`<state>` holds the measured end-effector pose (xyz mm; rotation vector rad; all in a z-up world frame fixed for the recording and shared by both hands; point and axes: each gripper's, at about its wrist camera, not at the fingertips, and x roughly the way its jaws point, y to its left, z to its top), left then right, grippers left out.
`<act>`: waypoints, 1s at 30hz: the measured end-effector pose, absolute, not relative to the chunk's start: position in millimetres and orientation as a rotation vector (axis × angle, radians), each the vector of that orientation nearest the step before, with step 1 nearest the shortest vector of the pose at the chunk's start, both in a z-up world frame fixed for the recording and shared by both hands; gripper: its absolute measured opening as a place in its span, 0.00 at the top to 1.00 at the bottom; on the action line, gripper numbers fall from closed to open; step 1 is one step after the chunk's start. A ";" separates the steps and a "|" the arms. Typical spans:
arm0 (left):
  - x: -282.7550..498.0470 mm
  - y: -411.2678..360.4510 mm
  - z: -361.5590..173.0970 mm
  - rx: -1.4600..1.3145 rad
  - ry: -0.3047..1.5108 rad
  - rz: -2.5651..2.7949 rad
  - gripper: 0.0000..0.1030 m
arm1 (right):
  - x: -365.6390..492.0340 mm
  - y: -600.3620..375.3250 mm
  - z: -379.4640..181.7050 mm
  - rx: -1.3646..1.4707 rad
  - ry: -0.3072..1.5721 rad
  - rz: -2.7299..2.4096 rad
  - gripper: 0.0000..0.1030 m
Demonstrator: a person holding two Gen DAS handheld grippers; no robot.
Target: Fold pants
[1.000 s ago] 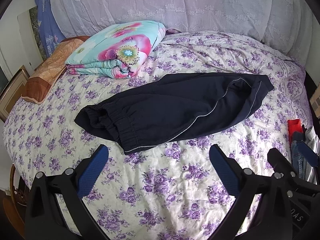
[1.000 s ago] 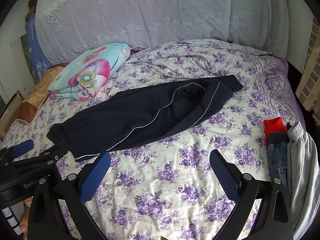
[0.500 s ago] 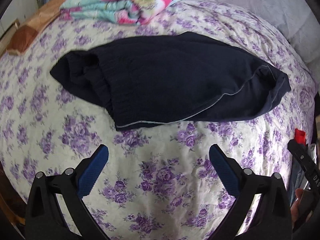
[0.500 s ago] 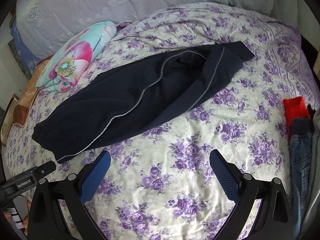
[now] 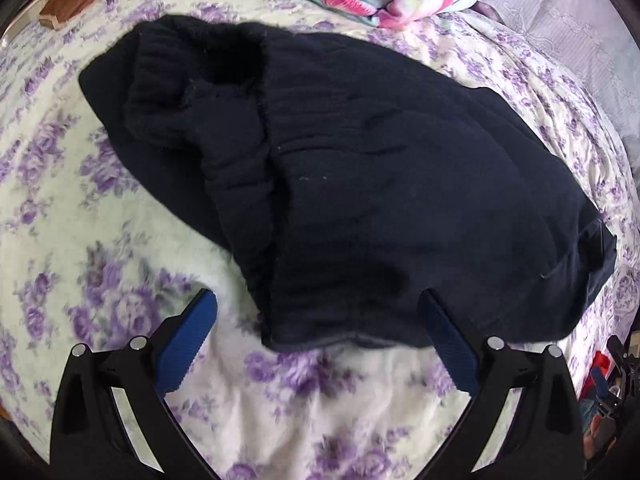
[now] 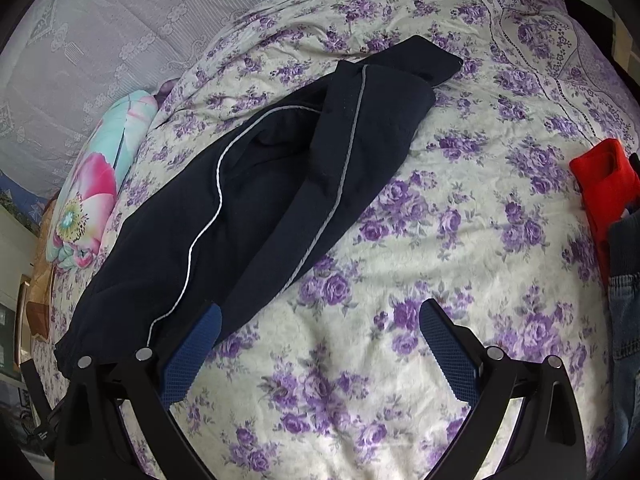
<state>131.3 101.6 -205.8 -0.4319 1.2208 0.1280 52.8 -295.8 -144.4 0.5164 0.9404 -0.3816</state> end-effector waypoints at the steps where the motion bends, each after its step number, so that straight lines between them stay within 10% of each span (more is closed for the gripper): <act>1: 133.6 103.5 -209.5 -0.450 1.223 0.135 0.04 | 55.9 -297.7 -145.1 0.521 0.938 -0.380 0.04; 4: 128.4 106.8 -205.0 -0.494 1.194 0.110 0.06 | 63.7 -300.7 -147.0 0.535 0.934 -0.370 0.04; 7: 120.6 103.5 -192.6 -0.465 1.185 0.070 0.38 | 66.4 -301.4 -148.2 0.523 0.917 -0.359 0.04; 18: 166.0 139.8 -128.6 -0.522 0.999 0.017 0.76 | 87.4 -333.3 -153.9 0.554 0.892 -0.403 0.04; 26: 272.3 180.8 -118.0 -0.535 0.934 0.164 0.75 | 118.4 -364.1 -151.4 0.571 0.861 -0.457 0.04; 30: 271.8 200.8 -104.3 -0.530 0.895 0.231 0.42 | 153.6 -371.1 -166.2 0.500 0.950 -0.528 0.04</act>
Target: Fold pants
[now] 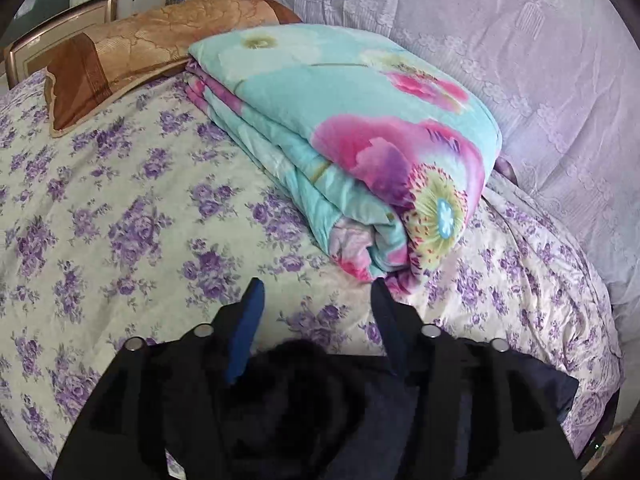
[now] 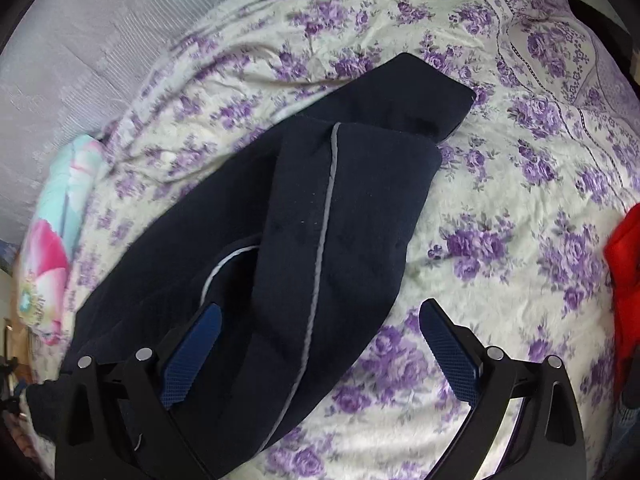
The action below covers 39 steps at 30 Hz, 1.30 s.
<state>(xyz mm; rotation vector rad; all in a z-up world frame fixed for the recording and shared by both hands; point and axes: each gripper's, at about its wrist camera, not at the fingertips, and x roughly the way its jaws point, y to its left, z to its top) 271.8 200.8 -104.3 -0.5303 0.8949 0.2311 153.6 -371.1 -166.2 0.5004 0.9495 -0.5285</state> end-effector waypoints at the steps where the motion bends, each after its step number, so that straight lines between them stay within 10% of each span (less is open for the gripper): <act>1: 266.8 205.9 -102.0 -0.538 0.901 0.235 0.40 | 160.7 -371.3 -172.0 0.480 0.970 -0.533 0.08; 7: 189.0 222.7 -111.6 -0.534 0.940 0.212 0.30 | 146.4 -373.5 -185.0 0.502 0.927 -0.506 0.67; 14: 86.0 232.0 -197.9 -0.740 1.133 0.220 0.31 | 85.3 -396.8 -179.0 0.708 0.871 -0.426 0.94; 27: 159.9 237.8 -232.9 -0.628 1.024 0.282 0.19 | 24.2 -403.7 -159.3 0.796 0.891 -0.417 0.96; 29: 159.8 237.8 -229.5 -0.666 1.017 0.283 0.30 | 20.9 -403.5 -161.9 0.847 0.868 -0.393 0.91; 31: 158.4 235.6 -224.7 -0.714 1.013 0.202 0.70 | 20.7 -404.2 -164.5 0.902 0.853 -0.382 0.53; 32: 155.0 237.2 -221.5 -0.729 1.008 0.199 0.73 | 19.4 -404.5 -164.4 0.921 0.837 -0.387 0.47; 39: 150.7 259.3 -220.7 -0.936 0.998 0.163 0.87 | 17.1 -413.0 -172.6 0.983 0.783 -0.385 0.48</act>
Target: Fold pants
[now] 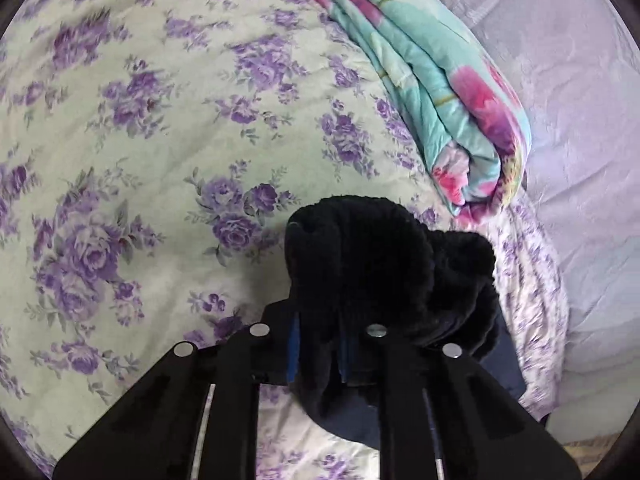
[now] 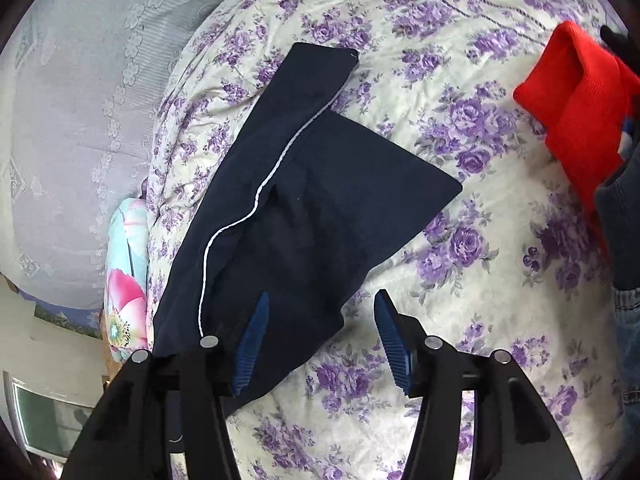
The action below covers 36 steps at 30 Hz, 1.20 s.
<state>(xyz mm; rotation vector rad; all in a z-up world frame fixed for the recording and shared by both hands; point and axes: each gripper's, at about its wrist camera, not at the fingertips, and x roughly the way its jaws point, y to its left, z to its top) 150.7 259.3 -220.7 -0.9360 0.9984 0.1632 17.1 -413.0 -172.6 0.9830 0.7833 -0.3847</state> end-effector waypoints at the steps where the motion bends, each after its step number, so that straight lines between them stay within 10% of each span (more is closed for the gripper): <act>1: 150.6 259.5 -221.3 -0.928 1.008 0.170 0.87 | 18.4 -416.1 -177.9 1.011 0.765 -0.387 0.51; 5: 159.9 252.3 -213.4 -0.861 1.044 0.199 0.87 | 36.9 -424.3 -201.2 1.065 0.722 -0.371 0.96; 23: 64.9 295.5 -114.7 -0.945 1.023 -0.030 0.90 | -128.0 -348.3 -81.6 0.923 0.691 -0.294 0.97; 36: -100.3 327.6 -228.8 -1.083 1.215 0.064 0.89 | -291.5 -294.7 -173.2 1.051 0.855 -0.497 0.96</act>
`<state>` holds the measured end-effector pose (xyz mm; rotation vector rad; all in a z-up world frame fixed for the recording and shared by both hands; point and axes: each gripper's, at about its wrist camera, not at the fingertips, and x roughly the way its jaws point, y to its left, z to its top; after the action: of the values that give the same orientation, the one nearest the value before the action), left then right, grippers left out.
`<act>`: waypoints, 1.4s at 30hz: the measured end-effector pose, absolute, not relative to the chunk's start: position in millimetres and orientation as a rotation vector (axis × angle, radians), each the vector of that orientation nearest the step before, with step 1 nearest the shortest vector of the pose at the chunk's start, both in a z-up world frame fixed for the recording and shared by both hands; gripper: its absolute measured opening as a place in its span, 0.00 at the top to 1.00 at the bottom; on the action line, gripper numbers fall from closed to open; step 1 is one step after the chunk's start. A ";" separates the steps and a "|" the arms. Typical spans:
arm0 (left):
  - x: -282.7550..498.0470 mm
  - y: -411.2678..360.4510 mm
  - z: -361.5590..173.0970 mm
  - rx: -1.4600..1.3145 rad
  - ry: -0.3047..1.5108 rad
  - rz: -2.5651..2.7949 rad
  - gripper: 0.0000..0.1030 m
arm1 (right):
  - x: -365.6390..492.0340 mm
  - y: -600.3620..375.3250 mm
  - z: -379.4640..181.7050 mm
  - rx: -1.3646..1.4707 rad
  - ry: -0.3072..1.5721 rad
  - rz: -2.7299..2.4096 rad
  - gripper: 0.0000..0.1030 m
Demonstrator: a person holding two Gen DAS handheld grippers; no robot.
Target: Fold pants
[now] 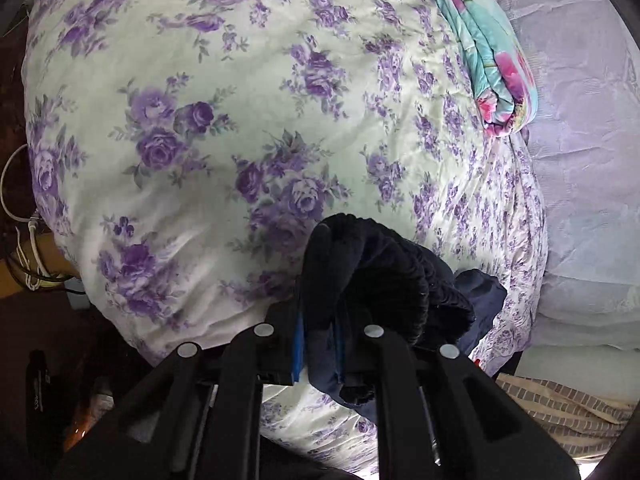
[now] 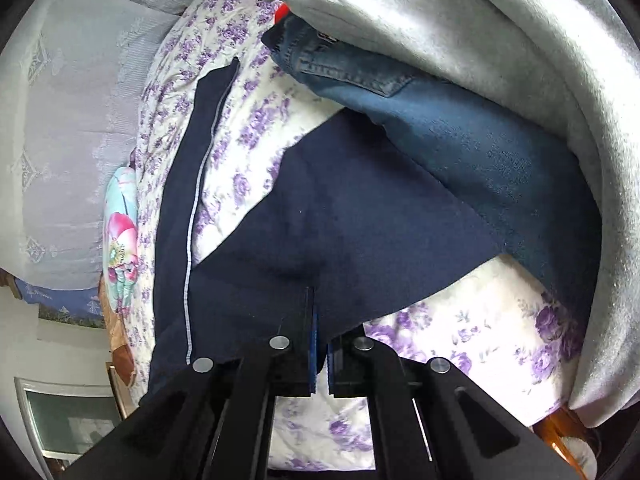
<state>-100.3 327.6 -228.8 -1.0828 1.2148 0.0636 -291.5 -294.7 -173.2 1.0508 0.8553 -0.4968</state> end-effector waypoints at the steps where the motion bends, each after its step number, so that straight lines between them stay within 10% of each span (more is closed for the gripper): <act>1: -100.0 326.5 -231.0 -1.055 1.216 0.075 0.84 | -288.3 -296.1 -184.9 1.028 0.895 -0.502 0.95; 7: -117.8 326.0 -212.8 -0.830 1.246 0.196 0.48 | -271.9 -298.5 -202.3 0.906 1.048 -0.460 0.79; 21: -95.5 186.5 -199.6 -0.278 1.274 -0.230 0.48 | -285.9 -336.7 -137.3 0.979 0.791 -0.612 0.47; 26: -73.3 167.4 -213.7 -0.318 1.306 -0.412 0.66 | -278.7 -317.8 -131.5 0.963 0.776 -0.629 0.47; 28: -67.7 162.0 -206.6 -0.294 1.294 -0.519 0.87 | -275.3 -308.8 -131.4 0.964 0.747 -0.649 0.47; 42: -15.5 215.5 -148.4 -0.801 1.143 -0.576 0.87 | -77.5 -358.7 -144.2 1.056 0.657 -0.401 0.47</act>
<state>-15.5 215.5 -148.4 -0.8007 1.1434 -0.5760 -77.5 -358.7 -144.2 1.0560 0.6568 -0.4010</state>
